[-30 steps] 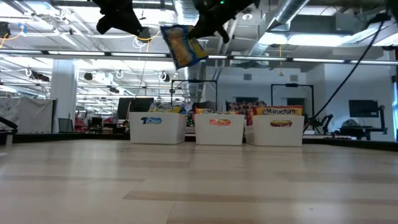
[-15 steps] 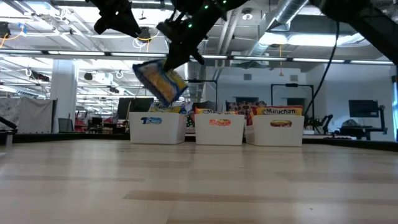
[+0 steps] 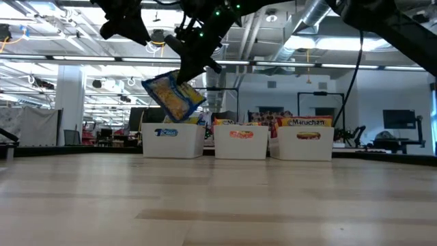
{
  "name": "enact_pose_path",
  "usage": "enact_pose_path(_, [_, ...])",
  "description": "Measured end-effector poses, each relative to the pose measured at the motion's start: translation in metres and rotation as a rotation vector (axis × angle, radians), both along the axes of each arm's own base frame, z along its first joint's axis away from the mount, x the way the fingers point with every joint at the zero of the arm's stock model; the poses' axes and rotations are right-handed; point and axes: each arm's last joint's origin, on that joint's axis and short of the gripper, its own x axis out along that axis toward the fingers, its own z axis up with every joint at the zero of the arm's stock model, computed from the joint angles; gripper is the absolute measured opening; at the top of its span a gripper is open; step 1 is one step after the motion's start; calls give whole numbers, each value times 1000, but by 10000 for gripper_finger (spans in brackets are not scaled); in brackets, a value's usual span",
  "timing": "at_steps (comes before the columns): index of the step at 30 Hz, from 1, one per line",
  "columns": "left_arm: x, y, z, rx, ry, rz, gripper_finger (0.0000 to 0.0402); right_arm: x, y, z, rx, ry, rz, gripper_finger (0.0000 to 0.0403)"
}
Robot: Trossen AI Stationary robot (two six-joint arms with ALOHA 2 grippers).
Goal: Sort Maruchan noodles
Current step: Put the blue noodle pack into the left white bin
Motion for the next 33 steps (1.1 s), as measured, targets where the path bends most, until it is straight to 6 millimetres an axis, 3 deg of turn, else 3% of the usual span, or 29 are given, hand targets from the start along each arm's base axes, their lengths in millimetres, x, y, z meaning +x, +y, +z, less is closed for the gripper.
enact_pose_path(9, [10, 7, -10, -31, 65, -19, 87, -3, 4, -14, 30, 109, 5, 4])
enact_pose_path(21, [29, 23, -42, -207, 220, -8, 87, -4, 7, -15, 29, 135, 27, 4])
enact_pose_path(33, [65, 40, -77, -389, 242, -141, 87, -7, 0, -16, 28, 151, 19, 5])
